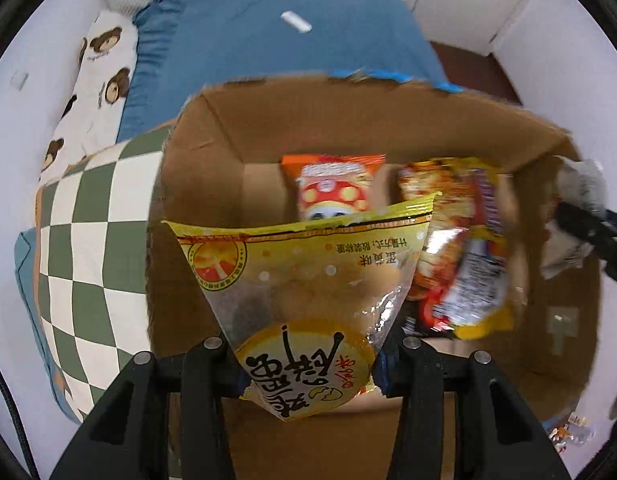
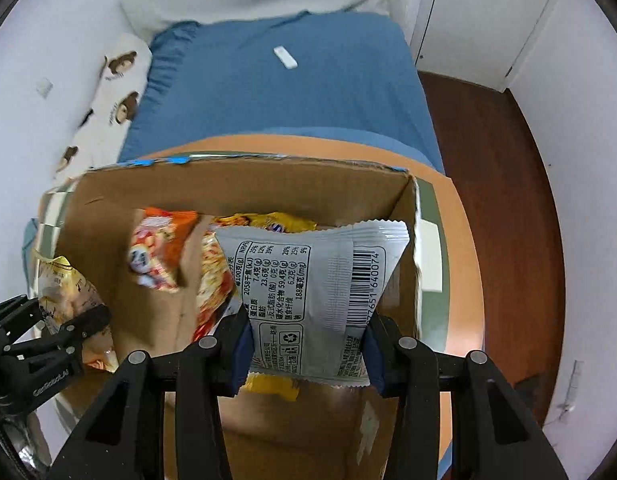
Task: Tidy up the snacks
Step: 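Carry both packets into the box and open both grippers, then grasp the red-brown jerky pack with the left gripper while the right grasps a white wafer pack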
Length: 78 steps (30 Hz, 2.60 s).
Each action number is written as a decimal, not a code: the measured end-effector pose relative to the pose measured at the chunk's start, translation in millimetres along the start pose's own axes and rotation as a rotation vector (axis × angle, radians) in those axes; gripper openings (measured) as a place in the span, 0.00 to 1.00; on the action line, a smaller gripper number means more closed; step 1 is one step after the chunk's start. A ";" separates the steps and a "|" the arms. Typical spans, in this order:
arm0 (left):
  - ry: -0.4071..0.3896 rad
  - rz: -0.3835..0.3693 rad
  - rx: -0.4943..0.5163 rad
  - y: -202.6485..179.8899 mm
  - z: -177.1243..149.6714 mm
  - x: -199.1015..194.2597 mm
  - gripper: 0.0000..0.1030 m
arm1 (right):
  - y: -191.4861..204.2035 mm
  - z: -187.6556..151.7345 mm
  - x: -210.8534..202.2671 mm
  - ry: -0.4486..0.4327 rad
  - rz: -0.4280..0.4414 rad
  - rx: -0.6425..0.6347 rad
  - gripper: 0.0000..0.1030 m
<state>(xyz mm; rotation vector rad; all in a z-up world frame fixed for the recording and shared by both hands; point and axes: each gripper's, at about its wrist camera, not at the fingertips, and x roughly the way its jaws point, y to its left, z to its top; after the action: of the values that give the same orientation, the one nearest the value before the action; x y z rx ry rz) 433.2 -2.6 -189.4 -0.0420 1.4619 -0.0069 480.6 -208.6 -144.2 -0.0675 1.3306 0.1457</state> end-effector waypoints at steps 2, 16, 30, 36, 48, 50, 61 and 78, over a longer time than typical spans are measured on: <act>0.032 0.006 -0.021 7.3 3.7 14.8 0.41 | 0.8 7.6 13.3 0.030 -0.007 -0.007 0.47; -0.004 -0.025 -0.057 6.4 4.4 13.3 0.90 | 5.8 0.8 40.9 0.111 0.010 0.034 0.90; -0.175 -0.019 -0.063 -2.4 -46.0 -44.6 0.90 | 20.8 -68.9 -4.3 0.000 0.036 0.064 0.90; -0.278 -0.003 -0.049 -4.5 -73.1 -75.7 0.90 | 29.8 -94.1 -37.3 -0.074 0.027 0.035 0.90; -0.462 0.011 -0.011 -12.6 -136.9 -132.0 0.90 | 40.7 -154.5 -112.7 -0.259 0.001 0.021 0.90; -0.483 0.005 -0.006 -14.5 -147.1 -139.9 0.90 | 42.6 -162.1 -124.0 -0.281 -0.004 0.017 0.90; -0.547 -0.002 -0.003 -18.0 -185.8 -164.7 0.90 | 47.7 -207.5 -170.1 -0.369 0.040 0.039 0.90; -0.127 0.159 0.306 -32.2 -250.2 15.9 0.98 | 9.7 -296.3 -32.3 -0.048 0.145 0.177 0.79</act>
<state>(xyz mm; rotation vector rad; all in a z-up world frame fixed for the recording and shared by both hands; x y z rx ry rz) 186.9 -41.3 -231.1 0.3182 1.3203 -0.0968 186.6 -240.3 -182.9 0.1818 1.2956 0.1504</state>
